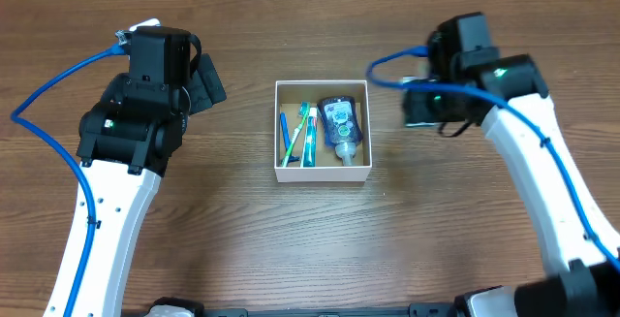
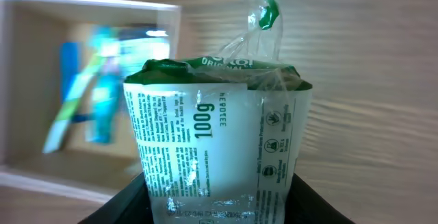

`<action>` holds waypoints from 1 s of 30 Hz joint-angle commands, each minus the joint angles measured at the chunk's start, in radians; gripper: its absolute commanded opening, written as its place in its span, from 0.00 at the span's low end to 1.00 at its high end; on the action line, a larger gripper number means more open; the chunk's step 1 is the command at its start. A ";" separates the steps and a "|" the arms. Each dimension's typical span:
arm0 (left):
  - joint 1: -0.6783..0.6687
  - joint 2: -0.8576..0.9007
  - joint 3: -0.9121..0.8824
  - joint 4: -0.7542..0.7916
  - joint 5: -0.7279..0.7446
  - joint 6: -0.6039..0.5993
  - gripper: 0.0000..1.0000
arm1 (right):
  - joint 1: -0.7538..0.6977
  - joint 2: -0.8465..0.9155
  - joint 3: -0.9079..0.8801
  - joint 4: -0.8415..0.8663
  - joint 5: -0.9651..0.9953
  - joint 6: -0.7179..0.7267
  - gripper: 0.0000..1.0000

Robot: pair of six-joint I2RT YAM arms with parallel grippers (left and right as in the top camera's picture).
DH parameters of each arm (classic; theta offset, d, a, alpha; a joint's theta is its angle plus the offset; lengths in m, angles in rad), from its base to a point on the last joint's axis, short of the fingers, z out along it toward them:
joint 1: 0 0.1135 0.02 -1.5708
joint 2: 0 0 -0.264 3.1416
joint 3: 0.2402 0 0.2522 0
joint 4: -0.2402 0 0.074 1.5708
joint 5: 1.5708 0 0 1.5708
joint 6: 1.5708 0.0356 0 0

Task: Pack container
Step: 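Carry the packet into the box and open the right gripper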

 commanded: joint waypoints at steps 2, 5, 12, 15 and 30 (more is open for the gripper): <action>0.004 0.007 0.011 0.001 -0.010 0.023 1.00 | 0.145 -0.024 0.028 0.028 -0.047 0.075 0.46; 0.004 0.007 0.011 0.001 -0.010 0.023 1.00 | 0.232 -0.010 0.027 0.078 -0.046 0.119 0.46; 0.004 0.007 0.011 0.001 -0.010 0.023 1.00 | 0.366 0.031 -0.013 0.221 -0.040 0.180 0.46; 0.004 0.007 0.011 0.001 -0.010 0.023 1.00 | 0.388 0.065 -0.042 0.267 -0.024 0.203 0.45; 0.004 0.007 0.011 0.001 -0.010 0.023 1.00 | 0.393 0.187 -0.045 0.311 -0.018 0.200 0.84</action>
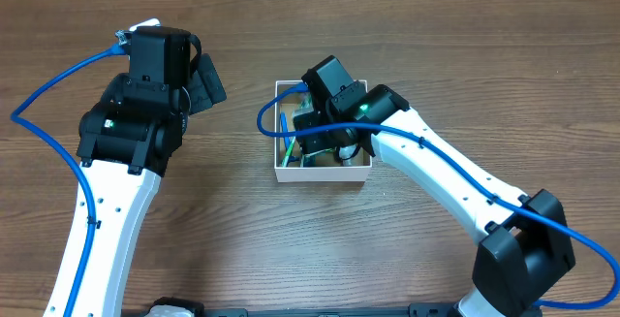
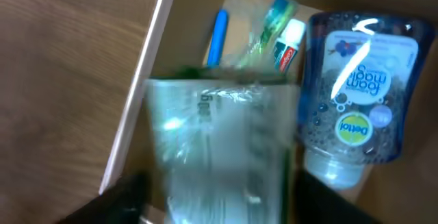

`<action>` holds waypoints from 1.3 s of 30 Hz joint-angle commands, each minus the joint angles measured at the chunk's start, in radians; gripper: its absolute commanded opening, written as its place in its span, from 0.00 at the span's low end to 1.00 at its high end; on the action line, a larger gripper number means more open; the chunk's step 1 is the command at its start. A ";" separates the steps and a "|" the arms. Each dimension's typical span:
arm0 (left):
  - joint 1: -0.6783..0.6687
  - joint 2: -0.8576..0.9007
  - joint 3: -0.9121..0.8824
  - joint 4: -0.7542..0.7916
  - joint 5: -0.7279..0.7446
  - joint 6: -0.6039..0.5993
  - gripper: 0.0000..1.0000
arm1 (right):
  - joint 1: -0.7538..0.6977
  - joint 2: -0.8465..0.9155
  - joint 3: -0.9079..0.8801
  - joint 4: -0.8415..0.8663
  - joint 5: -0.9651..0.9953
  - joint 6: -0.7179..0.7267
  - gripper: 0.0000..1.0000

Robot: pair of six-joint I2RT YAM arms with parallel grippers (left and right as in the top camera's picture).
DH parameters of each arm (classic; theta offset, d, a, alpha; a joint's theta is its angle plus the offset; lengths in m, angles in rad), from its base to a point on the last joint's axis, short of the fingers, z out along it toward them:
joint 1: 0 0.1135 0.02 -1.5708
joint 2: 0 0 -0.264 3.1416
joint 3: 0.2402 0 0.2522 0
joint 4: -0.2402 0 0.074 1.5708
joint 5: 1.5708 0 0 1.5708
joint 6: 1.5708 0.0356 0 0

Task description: Pack container

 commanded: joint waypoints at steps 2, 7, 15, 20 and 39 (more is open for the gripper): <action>0.004 0.007 0.011 0.002 -0.010 0.022 1.00 | 0.003 -0.033 0.019 -0.003 0.007 -0.003 0.89; 0.004 0.007 0.011 0.002 -0.010 0.022 1.00 | -0.009 -0.098 0.019 -0.035 0.048 -0.021 0.98; 0.004 0.007 0.011 0.002 -0.010 0.022 1.00 | -0.150 -0.244 0.019 -0.166 0.185 -0.018 1.00; 0.004 0.007 0.011 0.002 -0.010 0.022 1.00 | -0.290 -0.299 0.019 -0.211 0.192 -0.019 1.00; 0.004 0.007 0.011 0.002 -0.010 0.022 1.00 | -0.414 -0.306 0.019 -0.211 0.192 -0.018 1.00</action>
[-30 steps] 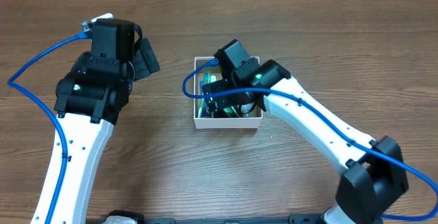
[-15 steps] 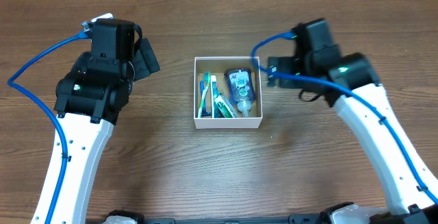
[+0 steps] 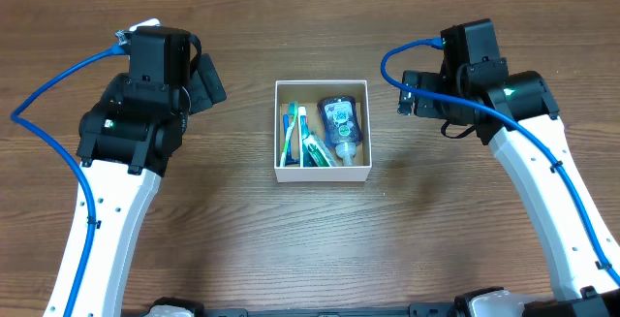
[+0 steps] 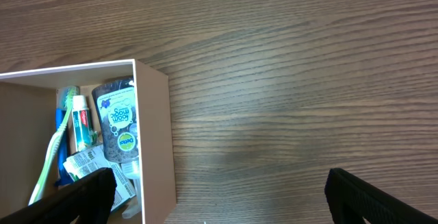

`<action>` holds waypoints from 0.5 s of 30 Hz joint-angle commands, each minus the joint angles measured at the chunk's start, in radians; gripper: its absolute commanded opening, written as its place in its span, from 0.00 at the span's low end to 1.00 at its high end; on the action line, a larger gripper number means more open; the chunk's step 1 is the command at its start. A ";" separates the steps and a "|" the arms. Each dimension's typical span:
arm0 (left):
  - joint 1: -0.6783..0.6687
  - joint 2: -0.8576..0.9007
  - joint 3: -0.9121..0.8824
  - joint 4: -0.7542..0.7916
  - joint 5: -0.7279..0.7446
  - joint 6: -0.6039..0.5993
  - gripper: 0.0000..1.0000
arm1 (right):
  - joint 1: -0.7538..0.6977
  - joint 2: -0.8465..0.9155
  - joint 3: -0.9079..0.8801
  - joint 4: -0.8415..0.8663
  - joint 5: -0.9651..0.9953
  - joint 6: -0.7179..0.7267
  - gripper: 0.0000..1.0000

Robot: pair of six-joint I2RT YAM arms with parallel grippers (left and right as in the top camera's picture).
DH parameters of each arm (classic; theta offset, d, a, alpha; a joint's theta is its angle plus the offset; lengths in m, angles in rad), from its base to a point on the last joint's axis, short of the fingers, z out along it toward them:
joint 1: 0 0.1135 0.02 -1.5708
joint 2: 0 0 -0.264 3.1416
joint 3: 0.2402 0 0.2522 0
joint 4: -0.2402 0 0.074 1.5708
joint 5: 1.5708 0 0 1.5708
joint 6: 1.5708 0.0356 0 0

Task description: Pack container

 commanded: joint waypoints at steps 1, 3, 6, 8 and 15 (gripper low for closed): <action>0.004 0.007 0.011 0.002 -0.010 0.022 1.00 | -0.002 -0.016 0.018 0.005 0.010 -0.002 1.00; 0.004 0.007 0.011 0.002 -0.010 0.022 1.00 | -0.002 -0.016 0.018 0.005 0.010 -0.002 1.00; 0.004 0.007 0.011 0.002 -0.010 0.022 1.00 | -0.002 -0.016 0.018 0.005 0.010 -0.002 1.00; 0.004 0.007 0.011 0.002 -0.010 0.022 1.00 | -0.002 -0.016 0.018 0.005 0.010 -0.002 1.00; 0.004 0.007 0.011 0.002 -0.010 0.022 1.00 | -0.002 -0.053 0.017 0.111 0.116 -0.063 1.00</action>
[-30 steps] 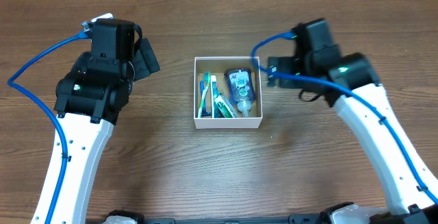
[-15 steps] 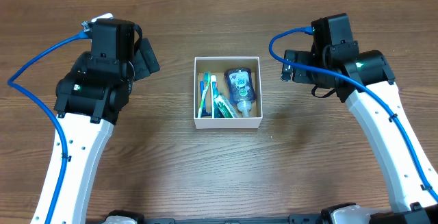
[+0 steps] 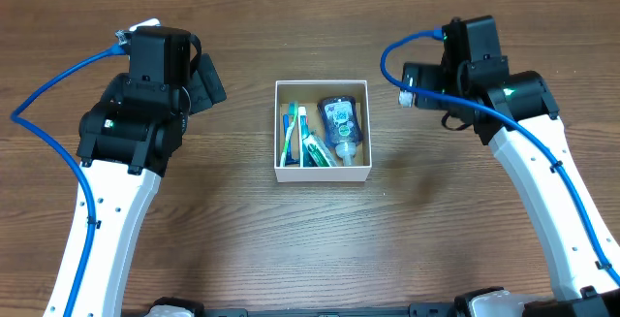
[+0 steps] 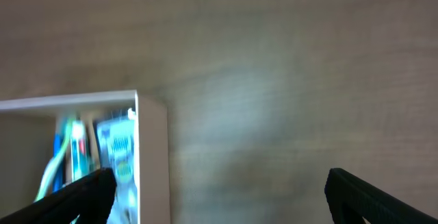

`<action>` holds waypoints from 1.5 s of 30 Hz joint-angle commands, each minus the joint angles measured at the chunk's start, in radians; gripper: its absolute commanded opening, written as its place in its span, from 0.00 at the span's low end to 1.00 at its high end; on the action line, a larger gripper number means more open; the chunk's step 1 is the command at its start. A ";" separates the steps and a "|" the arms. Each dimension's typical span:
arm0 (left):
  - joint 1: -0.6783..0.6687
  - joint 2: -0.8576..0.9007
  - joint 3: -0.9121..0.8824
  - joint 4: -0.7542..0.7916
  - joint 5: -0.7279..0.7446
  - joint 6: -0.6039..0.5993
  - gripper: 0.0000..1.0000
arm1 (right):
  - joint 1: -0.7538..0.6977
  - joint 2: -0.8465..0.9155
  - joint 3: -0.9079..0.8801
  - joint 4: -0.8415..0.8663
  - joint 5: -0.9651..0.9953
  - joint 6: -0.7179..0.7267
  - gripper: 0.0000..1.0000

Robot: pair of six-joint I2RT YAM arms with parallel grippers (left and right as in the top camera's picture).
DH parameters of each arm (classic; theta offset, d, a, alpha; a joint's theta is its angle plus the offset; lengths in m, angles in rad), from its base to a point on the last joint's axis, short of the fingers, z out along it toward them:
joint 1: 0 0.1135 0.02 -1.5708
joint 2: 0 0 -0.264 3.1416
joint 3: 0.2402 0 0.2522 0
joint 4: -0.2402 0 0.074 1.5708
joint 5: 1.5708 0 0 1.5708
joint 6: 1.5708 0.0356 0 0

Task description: Pack container

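Observation:
The white box (image 3: pixel 322 131) sits mid-table and holds toothbrushes (image 3: pixel 288 133), a toothpaste tube (image 3: pixel 301 128), a blue soap bottle (image 3: pixel 340 123) and a green-and-white packet (image 3: pixel 320 152) at its near end. My right gripper (image 3: pixel 411 97) hovers to the right of the box, apart from it. In the blurred right wrist view the right gripper (image 4: pixel 219 200) is open and empty, with the box's corner (image 4: pixel 152 155) at the left. My left gripper (image 3: pixel 205 82) hangs left of the box; its jaws are not readable.
Bare wooden table (image 3: pixel 320 239) surrounds the box on all sides. Blue cables loop off both arms.
My right gripper has shifted slightly toward the table's far side and stays open; its wrist view is now blurred. The box, its contents and the left arm are unchanged.
My right gripper first held a green-and-white packet to the right of the box. Then it was over the box with the packet. Later it was open and empty back at the right, with the packet lying in the box, as it is now.

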 commanded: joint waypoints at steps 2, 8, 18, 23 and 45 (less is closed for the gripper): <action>0.004 0.007 0.011 0.002 -0.010 0.023 1.00 | -0.002 -0.077 0.017 0.021 0.080 -0.034 1.00; 0.004 0.007 0.011 0.002 -0.010 0.023 1.00 | 0.012 -0.245 0.017 0.460 0.019 -0.034 1.00; 0.004 0.007 0.011 0.002 -0.010 0.023 1.00 | -0.011 -0.580 0.016 0.834 -0.036 -0.263 1.00; 0.004 0.007 0.011 0.002 -0.010 0.023 1.00 | -0.097 -0.774 -0.007 0.772 -0.110 -0.367 1.00; 0.004 0.007 0.011 0.002 -0.010 0.023 1.00 | -0.245 -1.447 -0.903 0.929 -0.254 -0.422 1.00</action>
